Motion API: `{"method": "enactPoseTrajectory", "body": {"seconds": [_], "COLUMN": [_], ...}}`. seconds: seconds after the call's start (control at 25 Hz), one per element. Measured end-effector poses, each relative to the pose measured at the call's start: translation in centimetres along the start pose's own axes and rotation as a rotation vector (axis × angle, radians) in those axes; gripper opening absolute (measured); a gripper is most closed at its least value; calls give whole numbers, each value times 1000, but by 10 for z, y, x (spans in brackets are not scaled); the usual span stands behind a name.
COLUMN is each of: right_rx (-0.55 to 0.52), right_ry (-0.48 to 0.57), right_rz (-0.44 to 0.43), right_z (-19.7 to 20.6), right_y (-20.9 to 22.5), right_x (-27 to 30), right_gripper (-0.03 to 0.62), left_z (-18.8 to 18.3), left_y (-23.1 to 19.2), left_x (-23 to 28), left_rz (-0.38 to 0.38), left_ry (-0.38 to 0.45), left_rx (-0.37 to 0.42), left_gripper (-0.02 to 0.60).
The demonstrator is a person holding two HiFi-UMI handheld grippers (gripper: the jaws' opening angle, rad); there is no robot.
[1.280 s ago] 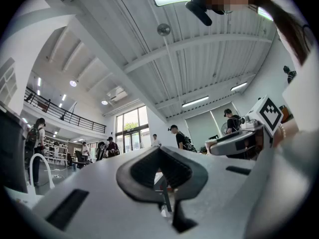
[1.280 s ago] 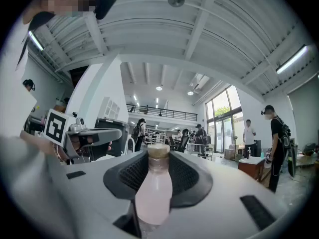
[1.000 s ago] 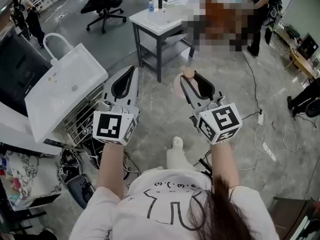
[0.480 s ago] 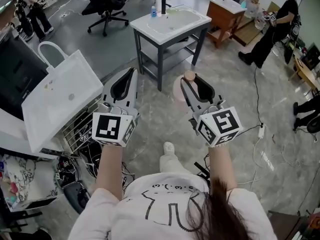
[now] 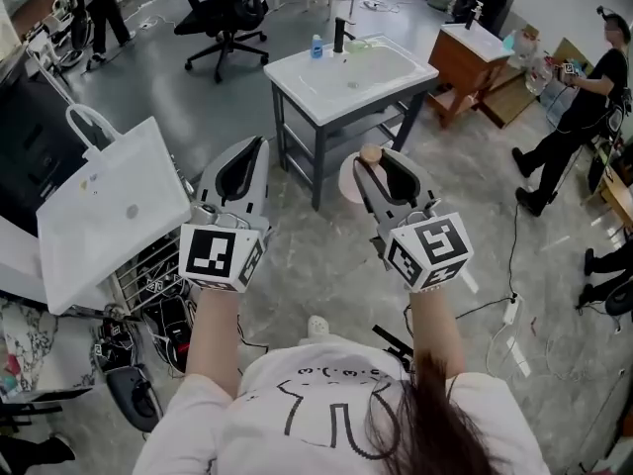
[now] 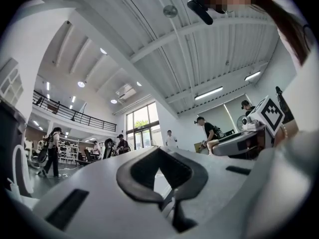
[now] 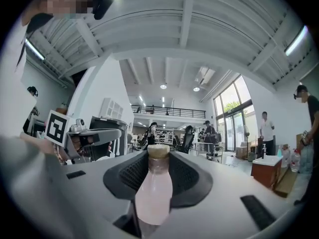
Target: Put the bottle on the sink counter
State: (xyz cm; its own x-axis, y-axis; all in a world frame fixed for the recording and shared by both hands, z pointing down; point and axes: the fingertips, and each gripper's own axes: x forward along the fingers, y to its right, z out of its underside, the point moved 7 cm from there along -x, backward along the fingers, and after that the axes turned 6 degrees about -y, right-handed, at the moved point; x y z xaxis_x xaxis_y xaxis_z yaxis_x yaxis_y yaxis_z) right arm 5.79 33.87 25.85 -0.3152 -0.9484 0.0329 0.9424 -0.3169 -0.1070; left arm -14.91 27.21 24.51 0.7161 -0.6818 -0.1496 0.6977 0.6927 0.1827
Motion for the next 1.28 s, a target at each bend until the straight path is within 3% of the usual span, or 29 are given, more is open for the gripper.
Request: {"method": "enactPoseTrajectory", "body": {"seconds": [0.44, 0.8, 1.28], "right_rx": [5, 7, 24], "right_ry": [19, 10, -9], "right_rz": [-35, -31, -8], "right_z": [6, 16, 23], "right_y": [47, 80, 149], "right_x": [46, 99, 237], "right_gripper": [140, 140, 140], "left_z": [15, 34, 81], "left_y": [-15, -47, -151], "left_x": [54, 114, 229], "left_rz": [-35, -19, -44], "left_ry": [-19, -23, -34], "left_rx": [18, 23, -19], "left_gripper": [9, 9, 9]}}
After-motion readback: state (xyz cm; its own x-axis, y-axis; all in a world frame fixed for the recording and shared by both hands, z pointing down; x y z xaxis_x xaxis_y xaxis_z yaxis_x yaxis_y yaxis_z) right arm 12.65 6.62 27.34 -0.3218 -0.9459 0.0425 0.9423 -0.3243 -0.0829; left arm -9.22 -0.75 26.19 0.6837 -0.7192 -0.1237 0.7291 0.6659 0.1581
